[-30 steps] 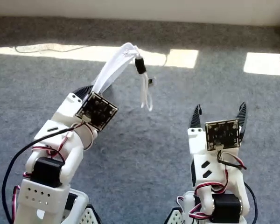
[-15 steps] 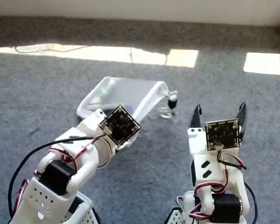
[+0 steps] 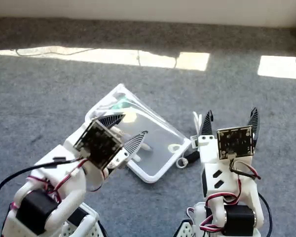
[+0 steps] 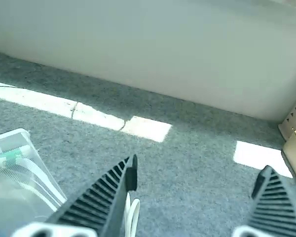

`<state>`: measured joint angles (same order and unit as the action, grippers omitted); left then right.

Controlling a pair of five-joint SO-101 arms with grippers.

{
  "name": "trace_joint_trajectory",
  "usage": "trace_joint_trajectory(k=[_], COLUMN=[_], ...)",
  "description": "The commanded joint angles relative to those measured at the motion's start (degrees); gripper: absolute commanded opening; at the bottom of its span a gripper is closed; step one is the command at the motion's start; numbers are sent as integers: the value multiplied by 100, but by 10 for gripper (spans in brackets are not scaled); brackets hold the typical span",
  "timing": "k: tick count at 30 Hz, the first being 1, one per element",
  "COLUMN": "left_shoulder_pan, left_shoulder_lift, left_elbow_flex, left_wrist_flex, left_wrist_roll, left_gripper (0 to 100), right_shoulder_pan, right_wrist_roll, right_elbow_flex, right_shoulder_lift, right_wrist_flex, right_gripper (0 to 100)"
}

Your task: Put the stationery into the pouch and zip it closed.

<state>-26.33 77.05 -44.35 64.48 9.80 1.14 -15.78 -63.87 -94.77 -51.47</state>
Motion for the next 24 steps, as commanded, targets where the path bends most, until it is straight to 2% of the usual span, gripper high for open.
trace_joint_trajectory(k=[1, 5, 10, 16, 24], left_shoulder_pan=[-75, 426, 1165, 1815, 2070], left_shoulder_lift=[980, 1807, 2668, 2756, 2756], left_elbow_flex=[127, -479, -1341, -1824, -2774], left_wrist_flex=[9, 44, 35, 9, 9], left_wrist_roll=[-79, -79, -79, -79, -53], left_gripper=[174, 166, 104, 5, 14], right_shoulder_pan=[48, 48, 57, 57, 338], right_wrist_roll=[70, 70, 79, 79, 88], right_elbow_flex=[110, 57, -145, -593, -1657], right_shoulder_lift=[-4, -4, -4, -4, -4], right_wrist_flex=[-31, -31, -312, -462, -462], right_gripper=[232, 126, 56, 32, 34])
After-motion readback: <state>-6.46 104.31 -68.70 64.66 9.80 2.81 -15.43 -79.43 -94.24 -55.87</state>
